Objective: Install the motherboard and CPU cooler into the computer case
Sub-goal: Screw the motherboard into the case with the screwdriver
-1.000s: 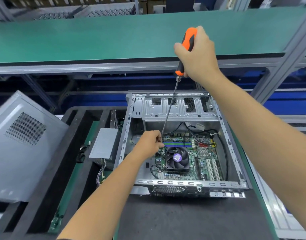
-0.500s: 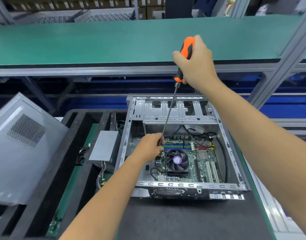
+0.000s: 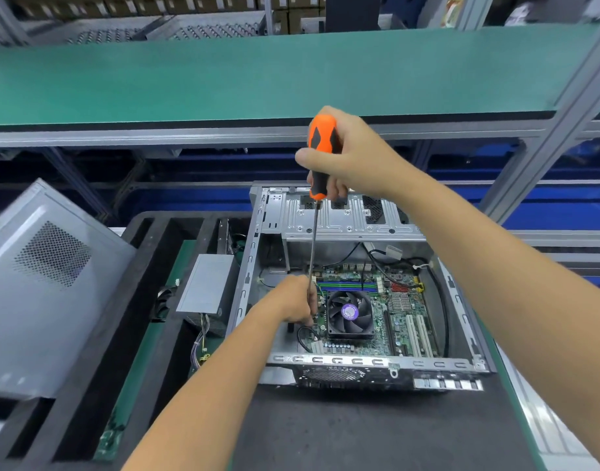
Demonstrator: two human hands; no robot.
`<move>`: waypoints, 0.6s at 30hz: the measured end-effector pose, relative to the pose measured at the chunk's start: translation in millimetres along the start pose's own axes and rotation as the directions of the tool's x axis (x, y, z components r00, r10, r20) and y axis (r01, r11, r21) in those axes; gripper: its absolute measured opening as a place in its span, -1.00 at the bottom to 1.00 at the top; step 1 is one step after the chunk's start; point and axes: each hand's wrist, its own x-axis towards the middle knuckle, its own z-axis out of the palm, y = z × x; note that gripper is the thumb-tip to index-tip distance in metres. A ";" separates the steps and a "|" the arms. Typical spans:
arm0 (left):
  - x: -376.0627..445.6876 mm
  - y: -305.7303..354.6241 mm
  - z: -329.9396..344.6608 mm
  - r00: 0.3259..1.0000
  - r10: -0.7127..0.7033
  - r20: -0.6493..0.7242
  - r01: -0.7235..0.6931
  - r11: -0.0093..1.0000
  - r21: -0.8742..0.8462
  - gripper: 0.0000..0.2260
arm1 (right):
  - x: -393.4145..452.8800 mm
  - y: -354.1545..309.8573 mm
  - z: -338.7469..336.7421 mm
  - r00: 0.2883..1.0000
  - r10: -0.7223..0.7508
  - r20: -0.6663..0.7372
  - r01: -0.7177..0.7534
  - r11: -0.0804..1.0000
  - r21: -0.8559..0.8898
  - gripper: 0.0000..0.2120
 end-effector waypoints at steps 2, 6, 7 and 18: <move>-0.3 -0.7 1.9 0.999 -0.022 0.034 0.023 1.000 -0.008 -0.81 | -2.5 -0.7 4.2 0.999 0.002 0.036 -0.002 1.000 -0.004 -0.74; -0.6 -0.4 3.6 0.995 -0.077 0.061 0.078 0.997 -0.015 -0.82 | -5.8 -5.0 8.0 0.996 0.017 0.091 -0.017 1.000 -0.003 -0.73; -1.0 -0.7 3.6 0.994 -0.089 0.070 0.090 0.996 -0.011 -0.82 | -6.8 -5.9 9.7 0.995 0.020 0.103 -0.020 1.000 -0.003 -0.73; -8.9 0.2 -15.0 0.991 -0.131 0.031 0.135 0.975 -0.179 -0.86 | -5.1 -37.0 -0.4 0.992 -0.113 0.061 0.111 0.993 0.034 -0.80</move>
